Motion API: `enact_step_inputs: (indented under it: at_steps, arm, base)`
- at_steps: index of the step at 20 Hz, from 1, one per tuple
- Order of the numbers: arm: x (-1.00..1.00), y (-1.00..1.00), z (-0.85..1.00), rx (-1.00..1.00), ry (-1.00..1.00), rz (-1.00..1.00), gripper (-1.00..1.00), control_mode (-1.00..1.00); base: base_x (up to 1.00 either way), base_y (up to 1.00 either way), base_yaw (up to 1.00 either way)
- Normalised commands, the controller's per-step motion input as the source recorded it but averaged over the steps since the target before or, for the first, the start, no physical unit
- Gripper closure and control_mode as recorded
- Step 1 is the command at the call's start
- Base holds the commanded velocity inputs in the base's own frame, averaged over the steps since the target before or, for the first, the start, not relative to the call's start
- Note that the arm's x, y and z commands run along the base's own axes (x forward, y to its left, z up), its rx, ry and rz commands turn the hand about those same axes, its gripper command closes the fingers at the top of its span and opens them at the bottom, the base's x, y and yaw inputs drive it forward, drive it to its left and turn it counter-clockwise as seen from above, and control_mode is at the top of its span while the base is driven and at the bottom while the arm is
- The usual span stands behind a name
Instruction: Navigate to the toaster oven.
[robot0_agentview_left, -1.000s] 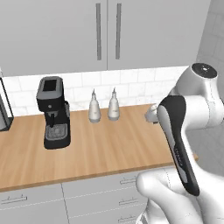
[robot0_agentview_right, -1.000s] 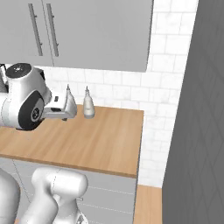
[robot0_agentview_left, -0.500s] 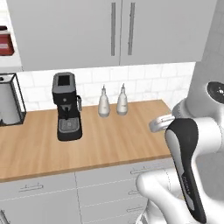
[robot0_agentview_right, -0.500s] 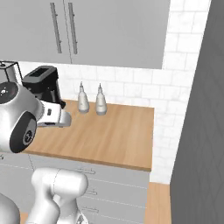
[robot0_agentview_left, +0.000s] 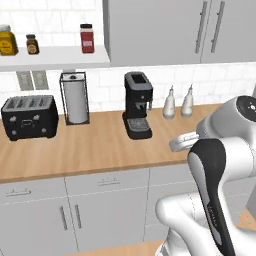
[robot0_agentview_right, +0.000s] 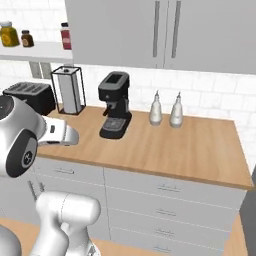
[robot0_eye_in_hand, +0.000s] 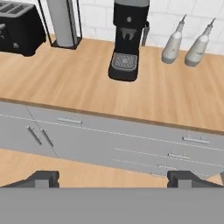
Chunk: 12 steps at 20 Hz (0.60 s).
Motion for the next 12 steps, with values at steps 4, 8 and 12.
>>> enact_step_inputs:
  at_steps: [4, 8, 12]
  arm:
    - [0.0, 0.0, 0.0, 0.0, 0.0, 0.0, -1.0, 1.0]
    - [0.0, 0.0, 0.0, 0.0, 0.0, 0.0, -1.0, 1.0]
    - [0.0, 0.0, 0.0, 0.0, 0.0, 0.0, -1.0, 1.0]
  base:
    - [0.09, 1.0, 0.0]
    - [0.07, 1.0, 0.0]
    - [-0.06, 1.0, 0.0]
